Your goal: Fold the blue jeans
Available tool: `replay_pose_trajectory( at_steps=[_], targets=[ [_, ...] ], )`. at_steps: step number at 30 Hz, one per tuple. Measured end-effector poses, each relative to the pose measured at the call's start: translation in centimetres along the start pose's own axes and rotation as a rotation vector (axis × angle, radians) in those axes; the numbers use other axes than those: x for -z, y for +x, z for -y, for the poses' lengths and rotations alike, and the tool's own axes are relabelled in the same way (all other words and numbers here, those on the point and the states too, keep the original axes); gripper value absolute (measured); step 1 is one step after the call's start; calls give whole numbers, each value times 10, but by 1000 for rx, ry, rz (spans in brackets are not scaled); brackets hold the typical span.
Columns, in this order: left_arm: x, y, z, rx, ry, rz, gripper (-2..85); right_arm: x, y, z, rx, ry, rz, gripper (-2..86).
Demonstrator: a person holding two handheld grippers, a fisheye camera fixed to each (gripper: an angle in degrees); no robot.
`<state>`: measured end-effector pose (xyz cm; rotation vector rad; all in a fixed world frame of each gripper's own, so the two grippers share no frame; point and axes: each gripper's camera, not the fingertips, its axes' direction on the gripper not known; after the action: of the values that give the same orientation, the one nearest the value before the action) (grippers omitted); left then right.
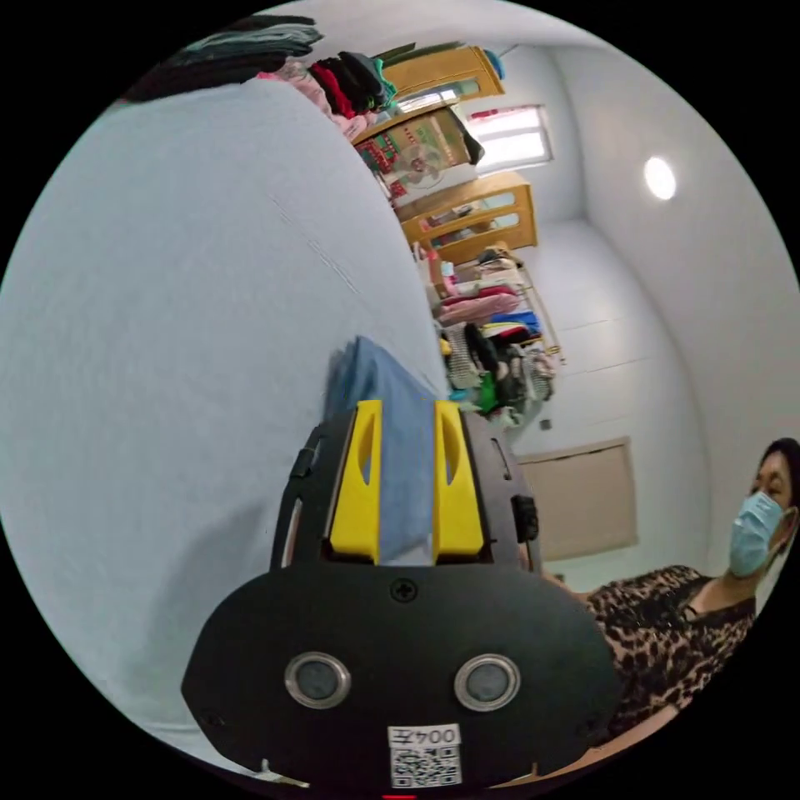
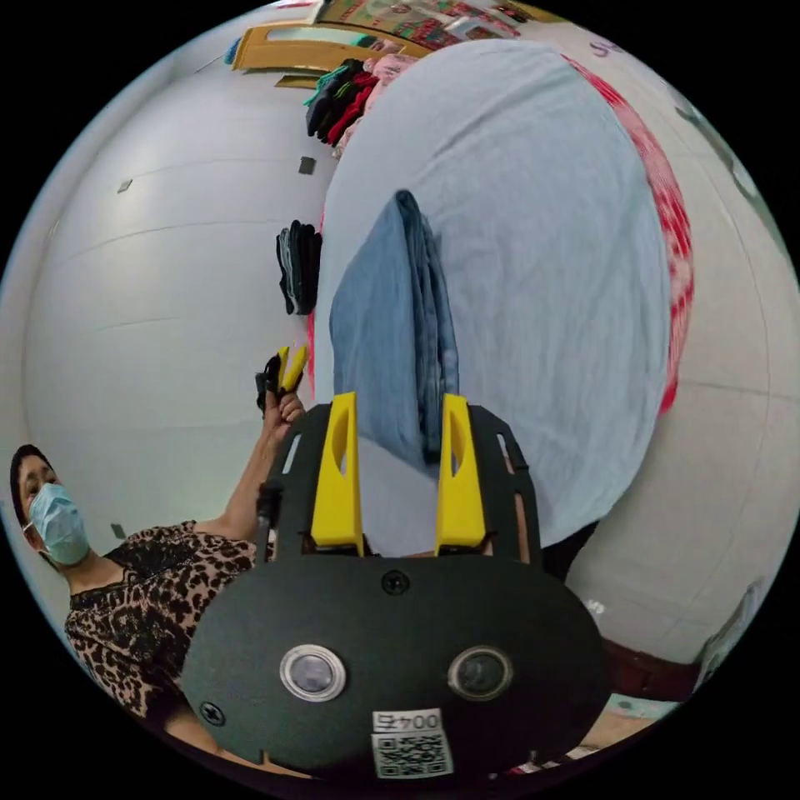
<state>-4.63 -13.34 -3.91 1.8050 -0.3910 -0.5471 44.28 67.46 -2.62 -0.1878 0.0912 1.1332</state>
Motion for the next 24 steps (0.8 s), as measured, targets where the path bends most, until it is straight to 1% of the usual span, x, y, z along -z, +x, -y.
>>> replay_pose_trajectory(
  at_steps=[2,5,8,11,14,17,20,24],
  targets=[
    [8,-9,-52,62,-6,-149,131,-7,14,-24,-56,31,40,158],
    [4,-24,-109,158,-13,-276,152,-18,25,-48,-99,63,75,162],
    [-12,-34,-142,214,-60,-280,173,-29,27,-54,-107,72,90,154],
    [-35,-38,-157,250,-100,-288,195,-37,24,-53,-114,66,89,132],
    [-63,-37,-164,275,-132,-268,219,-40,10,-57,-142,55,22,89],
    [-90,-34,-170,328,-89,-295,241,-32,-18,-70,-127,68,57,73],
    [-122,-29,-174,374,-36,-355,258,-29,-46,-76,-107,41,87,69],
    [-161,-29,-177,448,28,-396,252,-34,-65,-85,-98,-6,86,70]
  ],
)
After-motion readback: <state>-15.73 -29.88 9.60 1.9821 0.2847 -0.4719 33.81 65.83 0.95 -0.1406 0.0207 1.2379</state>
